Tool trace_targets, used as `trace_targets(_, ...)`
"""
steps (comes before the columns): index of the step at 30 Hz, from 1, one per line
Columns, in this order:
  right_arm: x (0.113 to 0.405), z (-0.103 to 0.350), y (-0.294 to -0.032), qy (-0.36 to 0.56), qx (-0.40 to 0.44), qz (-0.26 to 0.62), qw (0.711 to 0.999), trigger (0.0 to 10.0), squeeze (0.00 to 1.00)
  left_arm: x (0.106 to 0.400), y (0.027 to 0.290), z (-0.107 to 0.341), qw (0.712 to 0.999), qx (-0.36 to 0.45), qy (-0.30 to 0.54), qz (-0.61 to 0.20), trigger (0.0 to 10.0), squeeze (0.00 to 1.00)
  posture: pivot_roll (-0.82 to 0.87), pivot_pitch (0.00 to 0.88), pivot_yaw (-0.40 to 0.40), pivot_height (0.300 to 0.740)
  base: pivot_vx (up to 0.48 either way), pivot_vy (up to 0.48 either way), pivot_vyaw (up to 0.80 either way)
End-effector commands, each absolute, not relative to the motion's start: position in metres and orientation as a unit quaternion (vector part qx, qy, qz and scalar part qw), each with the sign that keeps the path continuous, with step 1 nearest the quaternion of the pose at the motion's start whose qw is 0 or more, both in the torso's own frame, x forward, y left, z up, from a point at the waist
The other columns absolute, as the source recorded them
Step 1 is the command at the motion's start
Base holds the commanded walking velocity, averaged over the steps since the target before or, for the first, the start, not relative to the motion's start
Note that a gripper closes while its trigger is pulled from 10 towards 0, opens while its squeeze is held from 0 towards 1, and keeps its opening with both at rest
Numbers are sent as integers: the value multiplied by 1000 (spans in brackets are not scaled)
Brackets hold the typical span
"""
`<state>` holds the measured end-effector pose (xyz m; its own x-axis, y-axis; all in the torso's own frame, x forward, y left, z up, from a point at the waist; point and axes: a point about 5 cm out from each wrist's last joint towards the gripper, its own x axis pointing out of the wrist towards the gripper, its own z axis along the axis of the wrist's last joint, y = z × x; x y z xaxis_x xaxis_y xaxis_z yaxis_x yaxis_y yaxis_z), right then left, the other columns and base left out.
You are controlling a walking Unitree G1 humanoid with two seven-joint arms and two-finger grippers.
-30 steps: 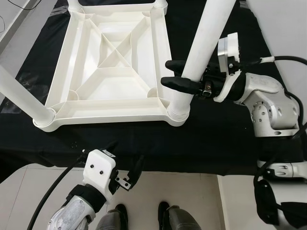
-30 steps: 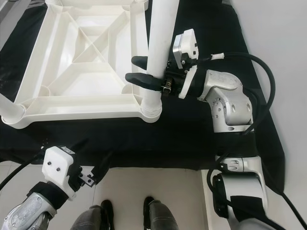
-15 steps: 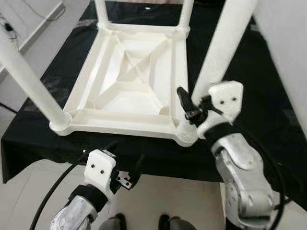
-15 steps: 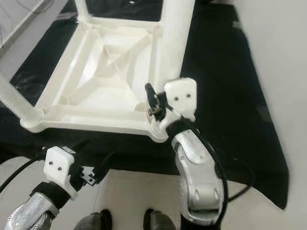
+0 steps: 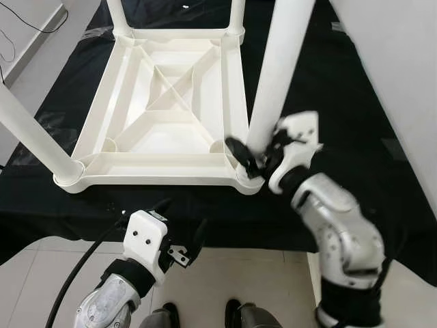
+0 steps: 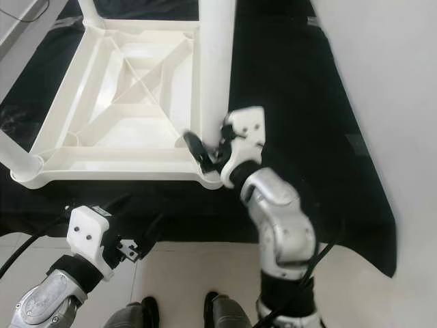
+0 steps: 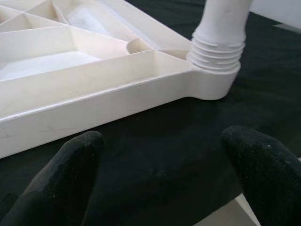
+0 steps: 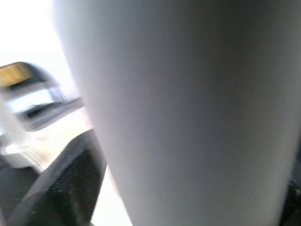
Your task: Building children table
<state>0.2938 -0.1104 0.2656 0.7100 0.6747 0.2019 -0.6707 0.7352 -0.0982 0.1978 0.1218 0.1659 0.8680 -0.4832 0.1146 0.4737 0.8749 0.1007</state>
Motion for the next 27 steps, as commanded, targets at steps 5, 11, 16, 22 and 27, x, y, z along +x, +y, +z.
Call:
trace_targets(5, 301, 266, -117, -117, -51, 482, 867, 10000, 0, 198, 122, 161, 967, 34, -63, -243, 10000, 0, 33, 254, -63, 740, 0, 0, 0)
trace_targets(11, 329, 275, -123, -118, -72, 556, 819, 10000, 0, 199, 122, 162, 968, 34, -68, -240, 10000, 0, 50, 259, -62, 740, 0, 0, 0)
trace_targets(16, 331, 273, -124, -102, -60, 618, 778, 0, 0, 198, 122, 162, 968, 35, -68, -239, 10000, 0, 58, 261, -60, 740, 0, 0, 0)
trace_targets(22, 334, 270, -121, -94, -65, 661, 741, 0, 0, 197, 122, 162, 967, 36, -66, -242, 10000, 0, 69, 263, -52, 740, 0, 0, 0)
trace_targets(27, 339, 269, -120, -107, -66, 655, 746, 0, 0, 196, 122, 162, 967, 36, -65, -243, 10000, 0, 71, 262, -50, 740, 0, 0, 0)
